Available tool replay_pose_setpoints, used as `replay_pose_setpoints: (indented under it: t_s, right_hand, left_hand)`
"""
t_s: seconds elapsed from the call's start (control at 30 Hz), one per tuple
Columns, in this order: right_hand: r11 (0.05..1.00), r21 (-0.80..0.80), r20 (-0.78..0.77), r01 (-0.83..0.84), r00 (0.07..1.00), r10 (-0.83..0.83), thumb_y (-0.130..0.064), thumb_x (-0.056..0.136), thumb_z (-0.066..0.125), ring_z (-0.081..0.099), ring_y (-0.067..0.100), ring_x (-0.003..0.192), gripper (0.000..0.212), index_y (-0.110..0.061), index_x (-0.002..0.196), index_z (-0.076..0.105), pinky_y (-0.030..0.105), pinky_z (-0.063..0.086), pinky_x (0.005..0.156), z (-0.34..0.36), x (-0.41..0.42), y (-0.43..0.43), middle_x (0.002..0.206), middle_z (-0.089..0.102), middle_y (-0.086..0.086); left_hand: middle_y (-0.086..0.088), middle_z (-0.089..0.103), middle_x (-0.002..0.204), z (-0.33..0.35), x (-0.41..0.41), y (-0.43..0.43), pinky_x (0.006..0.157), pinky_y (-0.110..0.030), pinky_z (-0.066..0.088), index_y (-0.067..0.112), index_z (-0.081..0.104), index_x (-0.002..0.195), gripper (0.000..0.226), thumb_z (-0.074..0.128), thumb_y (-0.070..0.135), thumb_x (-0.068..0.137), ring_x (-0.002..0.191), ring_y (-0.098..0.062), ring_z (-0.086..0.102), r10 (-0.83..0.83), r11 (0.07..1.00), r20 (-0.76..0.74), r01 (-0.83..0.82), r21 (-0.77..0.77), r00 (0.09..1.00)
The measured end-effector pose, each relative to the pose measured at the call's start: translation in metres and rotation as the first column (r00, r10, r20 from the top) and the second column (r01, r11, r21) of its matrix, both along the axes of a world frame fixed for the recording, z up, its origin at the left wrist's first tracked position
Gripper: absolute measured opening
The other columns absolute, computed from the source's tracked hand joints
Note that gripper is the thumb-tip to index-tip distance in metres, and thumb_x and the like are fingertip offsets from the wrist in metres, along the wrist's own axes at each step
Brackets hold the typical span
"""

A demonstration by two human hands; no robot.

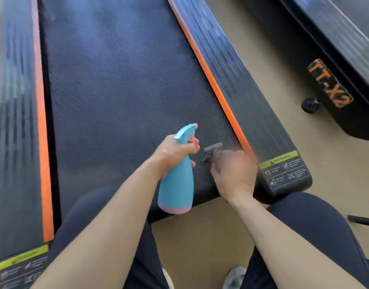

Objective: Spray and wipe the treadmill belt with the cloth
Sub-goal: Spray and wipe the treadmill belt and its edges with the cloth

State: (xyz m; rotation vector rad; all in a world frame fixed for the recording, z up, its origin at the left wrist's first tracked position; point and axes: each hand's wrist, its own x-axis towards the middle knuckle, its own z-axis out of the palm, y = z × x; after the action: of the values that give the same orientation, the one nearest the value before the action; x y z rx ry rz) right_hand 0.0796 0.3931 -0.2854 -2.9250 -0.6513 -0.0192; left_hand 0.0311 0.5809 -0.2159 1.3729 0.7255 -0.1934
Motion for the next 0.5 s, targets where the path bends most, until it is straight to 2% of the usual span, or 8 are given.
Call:
replay_pose_setpoints:
  t_s: [0.1,0.2,0.27,0.33,0.4,0.43,0.5]
  right_hand:
    - [1.000,0.004,-0.005,0.020,1.000,-0.020,-0.053,0.088,0.064,0.055,0.031,0.095,0.046,-0.016,0.114,0.057,0.044,0.045,0.078,0.001,-0.007,-0.005,0.106,0.056,0.010]
    - [0.999,0.013,-0.021,0.035,0.999,-0.035,-0.054,0.090,0.060,0.055,0.030,0.097,0.046,-0.017,0.116,0.056,0.045,0.046,0.081,0.002,-0.008,-0.009,0.108,0.056,0.009]
    - [0.999,0.018,-0.009,0.039,0.999,-0.039,-0.054,0.090,0.060,0.055,0.030,0.095,0.045,-0.017,0.115,0.056,0.044,0.046,0.080,0.002,-0.007,-0.009,0.107,0.056,0.009]
    - [0.998,0.028,0.011,0.047,0.999,-0.048,-0.053,0.089,0.062,0.055,0.031,0.093,0.044,-0.016,0.112,0.057,0.044,0.046,0.077,0.000,-0.007,-0.007,0.104,0.056,0.010]
    - [0.998,0.031,0.019,0.054,0.998,-0.055,-0.053,0.088,0.063,0.055,0.031,0.091,0.044,-0.016,0.110,0.057,0.043,0.045,0.076,-0.001,-0.008,-0.005,0.103,0.056,0.010]
    - [0.998,0.033,0.027,0.052,0.998,-0.053,-0.053,0.088,0.063,0.055,0.031,0.090,0.044,-0.016,0.110,0.057,0.043,0.045,0.075,-0.002,-0.008,-0.004,0.102,0.056,0.010]
    - [0.999,0.032,0.042,0.036,0.998,-0.038,-0.053,0.087,0.065,0.055,0.030,0.090,0.045,-0.015,0.110,0.058,0.043,0.045,0.075,-0.002,-0.007,0.000,0.102,0.056,0.010]
  left_hand:
    - [-0.008,0.069,0.099,-0.009,-0.004,-0.015,0.079,-0.052,0.065,0.010,0.073,0.098,0.036,0.073,0.018,0.064,0.093,-0.034,0.073,-0.039,0.999,-0.096,0.042,0.030,0.995]
    - [-0.007,0.071,0.094,-0.011,-0.008,-0.019,0.079,-0.055,0.065,0.011,0.074,0.099,0.037,0.072,0.017,0.063,0.100,-0.039,0.075,-0.066,0.992,-0.140,0.080,0.097,0.988]
    - [-0.007,0.071,0.093,-0.012,-0.007,-0.017,0.081,-0.058,0.064,0.009,0.073,0.107,0.043,0.072,0.016,0.065,0.090,-0.038,0.076,-0.066,0.990,-0.163,0.085,0.112,0.984]
    - [-0.005,0.070,0.089,-0.010,-0.006,-0.015,0.083,-0.050,0.065,0.009,0.070,0.096,0.027,0.072,0.015,0.069,0.074,-0.030,0.075,-0.089,0.985,-0.186,0.114,0.129,0.978]
    - [-0.004,0.066,0.081,-0.008,-0.004,-0.015,0.075,-0.038,0.060,0.015,0.064,0.085,0.014,0.070,0.013,0.072,0.063,-0.025,0.073,-0.103,0.980,-0.223,0.138,0.145,0.969]
    - [-0.003,0.063,0.077,-0.007,-0.003,-0.015,0.072,-0.036,0.058,0.014,0.064,0.087,0.015,0.069,0.013,0.072,0.060,-0.024,0.072,-0.096,0.980,-0.238,0.134,0.148,0.967]
    - [-0.002,0.062,0.076,-0.009,-0.002,-0.015,0.075,-0.038,0.061,0.008,0.069,0.102,0.034,0.068,0.015,0.068,0.060,-0.024,0.070,-0.084,0.984,-0.218,0.115,0.134,0.972]
